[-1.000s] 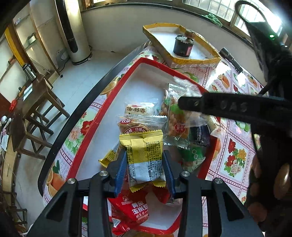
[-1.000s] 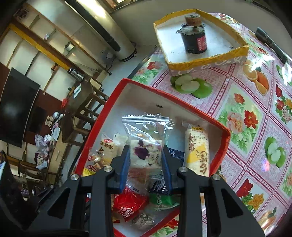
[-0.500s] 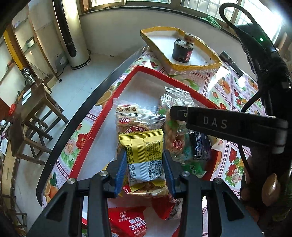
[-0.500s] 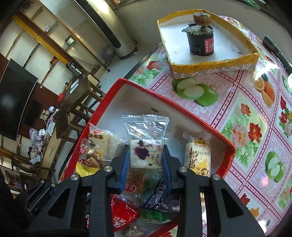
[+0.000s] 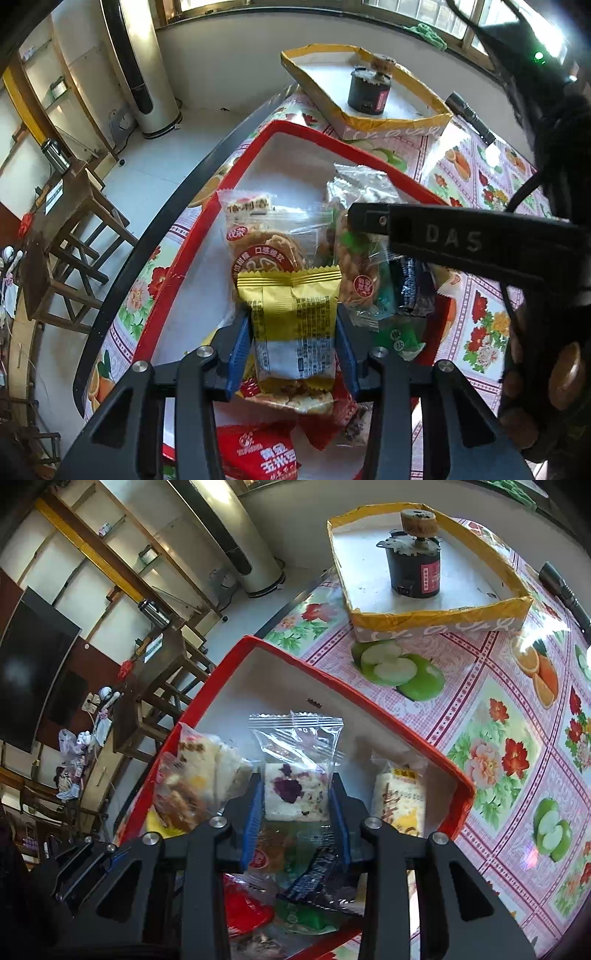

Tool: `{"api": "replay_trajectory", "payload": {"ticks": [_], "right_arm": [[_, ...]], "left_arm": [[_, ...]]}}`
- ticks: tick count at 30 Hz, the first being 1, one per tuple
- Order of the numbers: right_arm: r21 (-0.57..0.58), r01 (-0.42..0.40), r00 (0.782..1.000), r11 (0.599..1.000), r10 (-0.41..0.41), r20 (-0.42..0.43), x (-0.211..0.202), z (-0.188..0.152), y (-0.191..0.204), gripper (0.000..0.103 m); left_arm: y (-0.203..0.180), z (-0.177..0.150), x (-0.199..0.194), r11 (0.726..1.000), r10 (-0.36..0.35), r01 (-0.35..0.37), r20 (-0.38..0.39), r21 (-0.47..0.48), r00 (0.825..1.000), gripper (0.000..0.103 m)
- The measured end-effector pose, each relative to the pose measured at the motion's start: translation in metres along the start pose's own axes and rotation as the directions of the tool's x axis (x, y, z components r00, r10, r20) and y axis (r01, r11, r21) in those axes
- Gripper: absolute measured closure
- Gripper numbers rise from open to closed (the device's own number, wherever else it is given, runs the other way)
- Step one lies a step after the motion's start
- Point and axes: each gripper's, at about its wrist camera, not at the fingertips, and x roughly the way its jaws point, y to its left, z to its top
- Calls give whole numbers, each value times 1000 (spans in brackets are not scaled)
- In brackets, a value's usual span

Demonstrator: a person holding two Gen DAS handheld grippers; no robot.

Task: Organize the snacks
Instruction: 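Lower both packets into the tray and open both grippers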

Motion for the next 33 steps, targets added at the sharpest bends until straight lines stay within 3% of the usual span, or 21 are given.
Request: {"api": "replay_trajectory", "payload": {"ticks": [16, 20, 33], "right_arm": [[-21, 9, 1000, 1000, -9, -10, 2, 6, -7, 66], [-35, 11, 1000, 999, -11, -10, 2, 1, -2, 60], [-95, 24, 999, 995, -22, 26, -11, -9, 10, 57]], "left_arm": [[1, -2, 3, 1000, -8, 8, -7, -6, 1000, 58], [0, -9, 2, 1000, -9, 9, -12, -7, 1000, 55], [3, -34, -5, 1000, -2, 2, -10, -7, 1000, 50]]}}
